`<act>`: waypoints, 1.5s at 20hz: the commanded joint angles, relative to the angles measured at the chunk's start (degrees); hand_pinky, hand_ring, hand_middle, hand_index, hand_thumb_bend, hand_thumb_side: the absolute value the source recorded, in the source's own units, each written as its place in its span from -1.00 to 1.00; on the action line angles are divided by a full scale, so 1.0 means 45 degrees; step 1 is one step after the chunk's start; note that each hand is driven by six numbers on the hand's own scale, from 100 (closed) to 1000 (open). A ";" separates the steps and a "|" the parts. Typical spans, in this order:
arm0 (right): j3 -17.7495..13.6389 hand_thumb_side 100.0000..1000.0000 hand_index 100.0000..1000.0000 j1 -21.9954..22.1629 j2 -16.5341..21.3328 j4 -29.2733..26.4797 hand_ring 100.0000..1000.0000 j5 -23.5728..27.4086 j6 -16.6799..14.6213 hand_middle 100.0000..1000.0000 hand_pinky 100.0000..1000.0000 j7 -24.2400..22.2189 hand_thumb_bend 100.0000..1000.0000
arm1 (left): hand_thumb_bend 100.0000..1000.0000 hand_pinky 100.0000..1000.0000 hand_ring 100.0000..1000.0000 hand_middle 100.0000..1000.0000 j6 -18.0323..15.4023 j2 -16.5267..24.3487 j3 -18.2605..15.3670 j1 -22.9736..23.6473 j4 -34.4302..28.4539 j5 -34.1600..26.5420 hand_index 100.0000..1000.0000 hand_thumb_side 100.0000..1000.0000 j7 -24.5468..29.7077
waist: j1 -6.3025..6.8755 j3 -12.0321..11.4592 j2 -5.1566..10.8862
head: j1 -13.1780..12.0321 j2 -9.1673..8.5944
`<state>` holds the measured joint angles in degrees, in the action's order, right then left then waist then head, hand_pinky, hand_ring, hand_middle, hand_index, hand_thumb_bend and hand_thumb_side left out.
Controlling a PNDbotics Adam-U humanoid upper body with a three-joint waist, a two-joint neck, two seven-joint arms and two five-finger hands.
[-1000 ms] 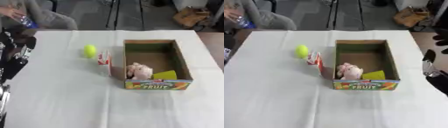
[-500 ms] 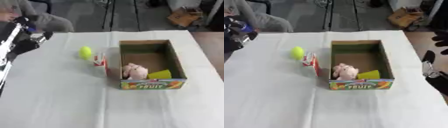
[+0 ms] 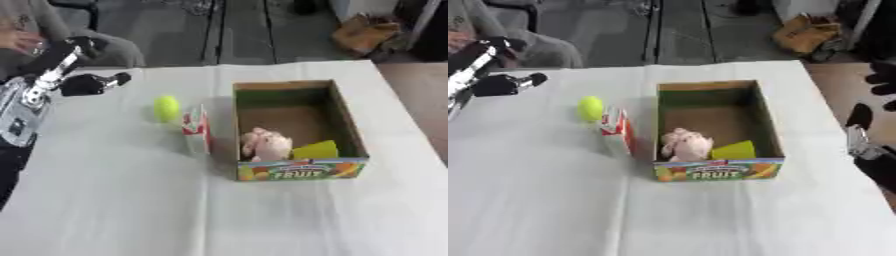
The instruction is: Pick up objects on the table and place them in the box.
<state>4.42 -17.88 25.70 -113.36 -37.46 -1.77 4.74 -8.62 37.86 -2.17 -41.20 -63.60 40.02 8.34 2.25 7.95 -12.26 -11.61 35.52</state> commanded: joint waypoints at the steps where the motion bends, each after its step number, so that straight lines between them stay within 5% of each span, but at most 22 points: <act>1: 0.0039 -0.71 0.83 -0.0237 0.0334 -0.0274 0.39 0.0097 -0.0085 0.42 0.15 -0.0090 -1.00 | 0.43 0.28 0.40 0.46 -0.0172 -0.0233 0.0252 -0.0871 0.0528 0.0493 0.75 0.27 0.0192 | 0.0013 0.0191 0.0157 | -0.0183 -0.0197; 12: 0.0092 -0.65 0.83 -0.0327 0.0299 -0.0274 0.38 0.0175 -0.0146 0.42 0.14 -0.0127 -1.00 | 0.45 0.29 0.38 0.44 -0.1589 -0.1354 0.0684 -0.1678 0.1928 0.2399 0.74 0.32 0.0016 | 0.0048 0.0510 0.0029 | -0.0294 -0.0313; 30: 0.0092 -0.63 0.83 -0.0330 0.0244 -0.0274 0.38 0.0205 -0.0160 0.42 0.14 -0.0078 -1.00 | 0.46 0.29 0.39 0.46 -0.1226 -0.1543 0.0470 -0.1455 0.2838 0.4358 0.73 0.21 -0.1840 | 0.0010 0.0670 -0.0137 | -0.0280 -0.0410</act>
<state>5.02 -18.64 25.70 -113.36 -36.75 -2.29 4.31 -14.14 30.08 0.53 -46.91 -50.53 59.27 0.98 2.48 10.96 -13.67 -12.82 34.31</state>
